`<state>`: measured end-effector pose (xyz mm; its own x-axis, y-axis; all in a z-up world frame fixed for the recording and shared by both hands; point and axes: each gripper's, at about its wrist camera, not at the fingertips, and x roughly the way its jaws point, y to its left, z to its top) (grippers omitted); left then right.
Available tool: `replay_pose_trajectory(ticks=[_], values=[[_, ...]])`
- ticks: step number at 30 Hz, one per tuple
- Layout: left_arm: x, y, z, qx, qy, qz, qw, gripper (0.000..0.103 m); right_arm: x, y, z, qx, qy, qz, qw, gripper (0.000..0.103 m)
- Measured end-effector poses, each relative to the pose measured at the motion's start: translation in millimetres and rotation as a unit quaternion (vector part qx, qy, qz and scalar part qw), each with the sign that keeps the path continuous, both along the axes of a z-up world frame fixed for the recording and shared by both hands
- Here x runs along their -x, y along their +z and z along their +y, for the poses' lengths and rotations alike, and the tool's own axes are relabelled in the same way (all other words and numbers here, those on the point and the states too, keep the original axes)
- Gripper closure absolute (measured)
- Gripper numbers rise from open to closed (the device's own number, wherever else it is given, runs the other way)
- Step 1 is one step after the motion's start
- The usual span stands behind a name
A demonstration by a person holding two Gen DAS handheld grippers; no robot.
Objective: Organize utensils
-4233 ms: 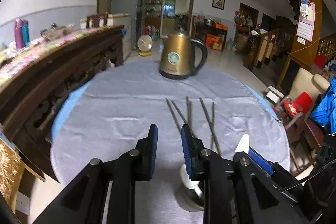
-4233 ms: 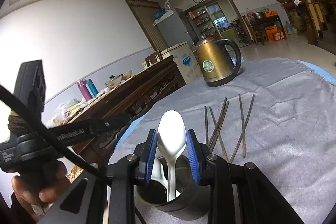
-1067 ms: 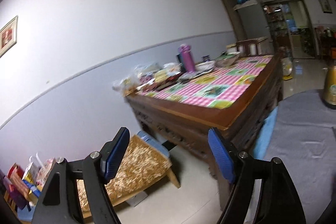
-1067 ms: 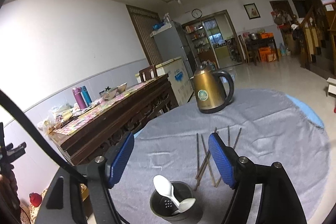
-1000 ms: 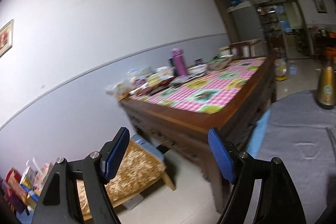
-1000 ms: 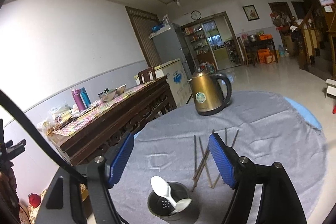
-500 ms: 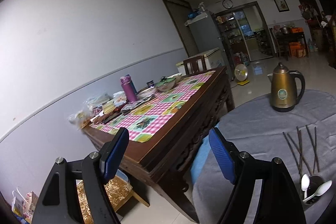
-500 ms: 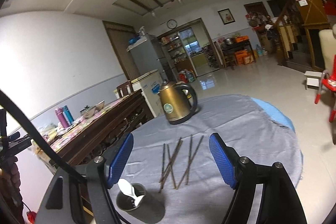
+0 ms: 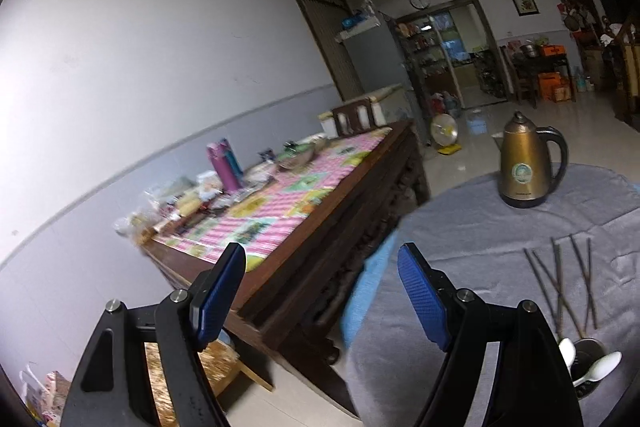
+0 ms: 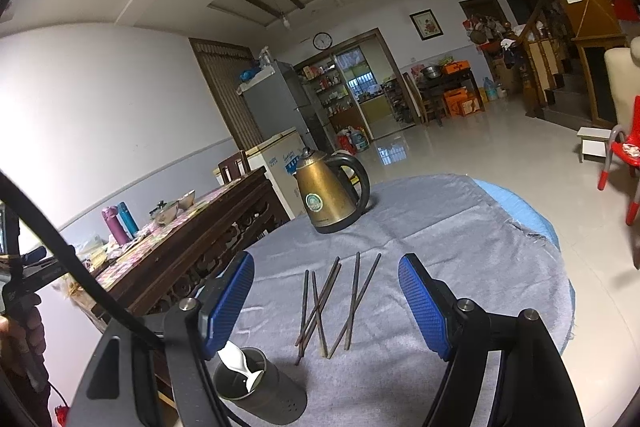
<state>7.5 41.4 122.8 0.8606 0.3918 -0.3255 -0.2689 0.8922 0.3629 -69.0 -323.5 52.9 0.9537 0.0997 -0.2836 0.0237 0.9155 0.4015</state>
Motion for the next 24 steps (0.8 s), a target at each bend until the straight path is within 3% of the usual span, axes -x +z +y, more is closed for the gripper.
replay_pose_trajectory(ticks=[2, 4, 6, 10, 13, 16, 18, 21, 24], values=[[-13, -7, 0, 0.030, -0.029, 0.028, 0.9987, 0.024, -6, -1, 2, 0.002, 0.007, 0.009, 1.000, 0.025], [-33, -19, 1, 0.076, -0.065, 0.076, 0.9920, 0.024, -17, -4, 5, -0.002, 0.018, 0.027, 0.999, 0.025], [-59, -37, 0, 0.128, -0.098, 0.137, 0.9774, 0.024, -32, -8, 6, -0.008, 0.026, 0.055, 0.998, 0.025], [-108, -75, -6, 0.192, -0.124, 0.224, 0.9476, 0.024, -68, -25, 3, -0.026, 0.043, 0.127, 0.991, 0.025], [-134, -96, -19, 0.204, -0.142, 0.254, 0.9348, 0.024, -94, -39, 1, -0.038, 0.056, 0.160, 0.985, 0.030], [-166, -115, -36, 0.212, -0.162, 0.281, 0.9221, 0.024, -125, -52, 3, -0.042, 0.073, 0.188, 0.979, 0.042], [-185, -126, -45, 0.225, -0.174, 0.296, 0.9117, 0.033, -147, -61, 2, -0.047, 0.083, 0.204, 0.974, 0.051], [-211, -141, -58, 0.238, -0.189, 0.320, 0.8975, 0.049, -176, -72, 4, -0.055, 0.098, 0.216, 0.970, 0.055], [-240, -157, -72, 0.242, -0.196, 0.339, 0.8874, 0.052, -207, -82, 6, -0.057, 0.112, 0.226, 0.966, 0.060]])
